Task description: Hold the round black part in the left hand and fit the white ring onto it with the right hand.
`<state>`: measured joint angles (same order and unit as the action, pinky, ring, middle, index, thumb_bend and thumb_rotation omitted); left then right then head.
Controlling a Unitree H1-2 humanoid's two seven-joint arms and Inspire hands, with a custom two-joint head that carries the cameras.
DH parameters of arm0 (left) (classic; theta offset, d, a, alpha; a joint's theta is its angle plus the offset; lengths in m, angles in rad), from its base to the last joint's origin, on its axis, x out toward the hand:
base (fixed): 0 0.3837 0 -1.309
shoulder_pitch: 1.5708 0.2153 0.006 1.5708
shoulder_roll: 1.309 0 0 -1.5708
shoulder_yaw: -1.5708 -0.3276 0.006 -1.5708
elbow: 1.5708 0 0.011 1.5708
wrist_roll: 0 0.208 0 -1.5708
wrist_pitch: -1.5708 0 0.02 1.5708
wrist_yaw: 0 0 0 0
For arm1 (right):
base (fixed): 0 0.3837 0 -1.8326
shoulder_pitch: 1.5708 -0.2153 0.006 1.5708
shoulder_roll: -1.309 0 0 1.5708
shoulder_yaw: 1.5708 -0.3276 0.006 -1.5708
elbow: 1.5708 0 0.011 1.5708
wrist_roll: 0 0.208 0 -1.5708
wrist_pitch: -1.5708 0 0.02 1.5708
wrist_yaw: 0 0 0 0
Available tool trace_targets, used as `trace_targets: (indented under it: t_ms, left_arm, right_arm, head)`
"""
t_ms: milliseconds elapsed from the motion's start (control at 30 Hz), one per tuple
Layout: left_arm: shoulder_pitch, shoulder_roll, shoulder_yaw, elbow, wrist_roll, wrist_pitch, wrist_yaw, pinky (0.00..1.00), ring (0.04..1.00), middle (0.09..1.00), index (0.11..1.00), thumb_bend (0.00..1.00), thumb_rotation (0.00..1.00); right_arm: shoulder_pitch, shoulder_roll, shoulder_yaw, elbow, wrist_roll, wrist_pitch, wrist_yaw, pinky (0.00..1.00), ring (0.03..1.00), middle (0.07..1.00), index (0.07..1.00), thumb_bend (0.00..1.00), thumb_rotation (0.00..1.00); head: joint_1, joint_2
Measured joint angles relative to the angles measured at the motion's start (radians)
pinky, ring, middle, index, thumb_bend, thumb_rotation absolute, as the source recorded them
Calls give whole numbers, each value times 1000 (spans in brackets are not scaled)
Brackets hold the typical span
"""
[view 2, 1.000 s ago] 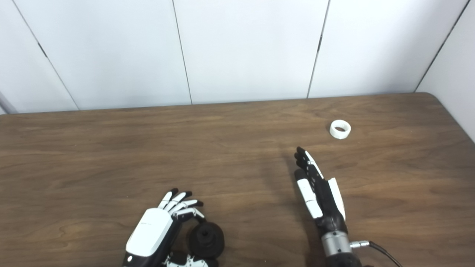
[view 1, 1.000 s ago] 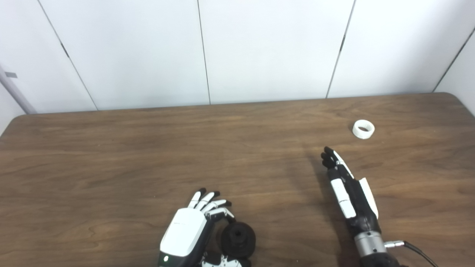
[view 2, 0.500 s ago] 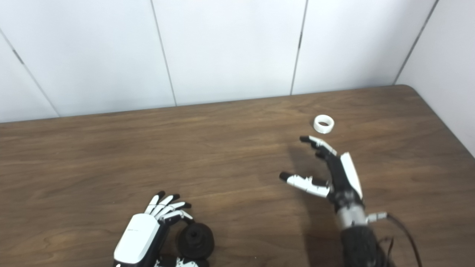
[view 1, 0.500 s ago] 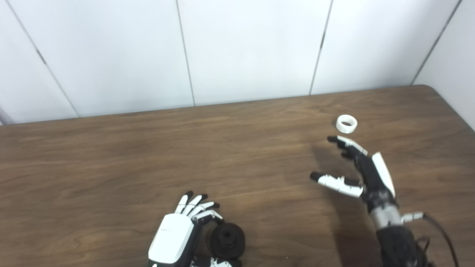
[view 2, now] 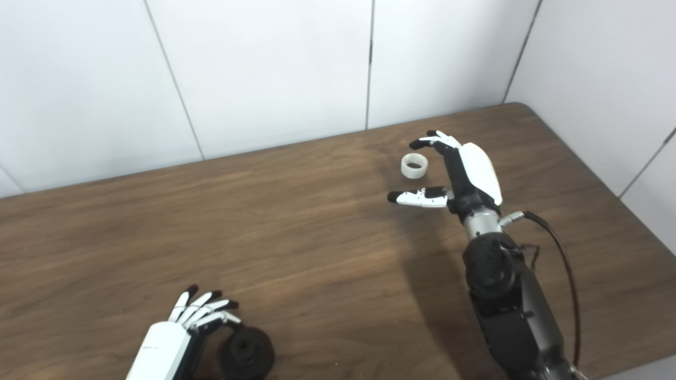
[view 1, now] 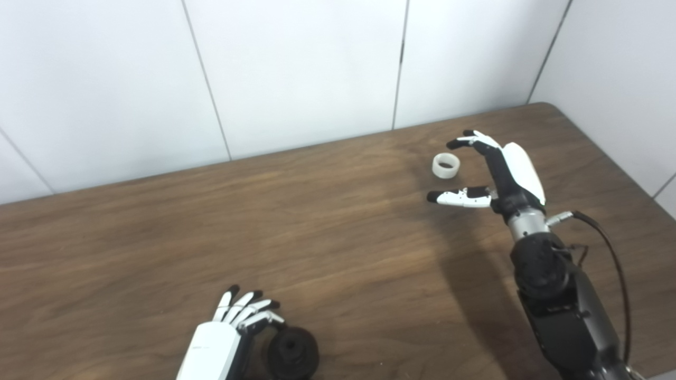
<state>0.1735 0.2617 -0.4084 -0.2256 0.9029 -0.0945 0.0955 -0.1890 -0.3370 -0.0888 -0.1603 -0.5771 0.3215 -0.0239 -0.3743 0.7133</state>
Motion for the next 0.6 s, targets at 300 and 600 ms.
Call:
trace_targets:
  t_ms: [300, 600]
  left_arm:
    - [6, 3, 18, -2, -15, -11, -18, 1000, 882, 769, 484, 523, 53]
    - [11, 4, 33, -2, -15, -32, -23, 1000, 877, 765, 484, 524, 54]
  right_arm:
    - [-140, -60, 8, 175, -17, 48, 1, 865, 961, 926, 728, 805, 234]
    - [-241, -89, 106, 373, -41, 93, 24, 935, 966, 924, 735, 787, 268]
  head:
    - [-29, 3]
    - [-35, 2]
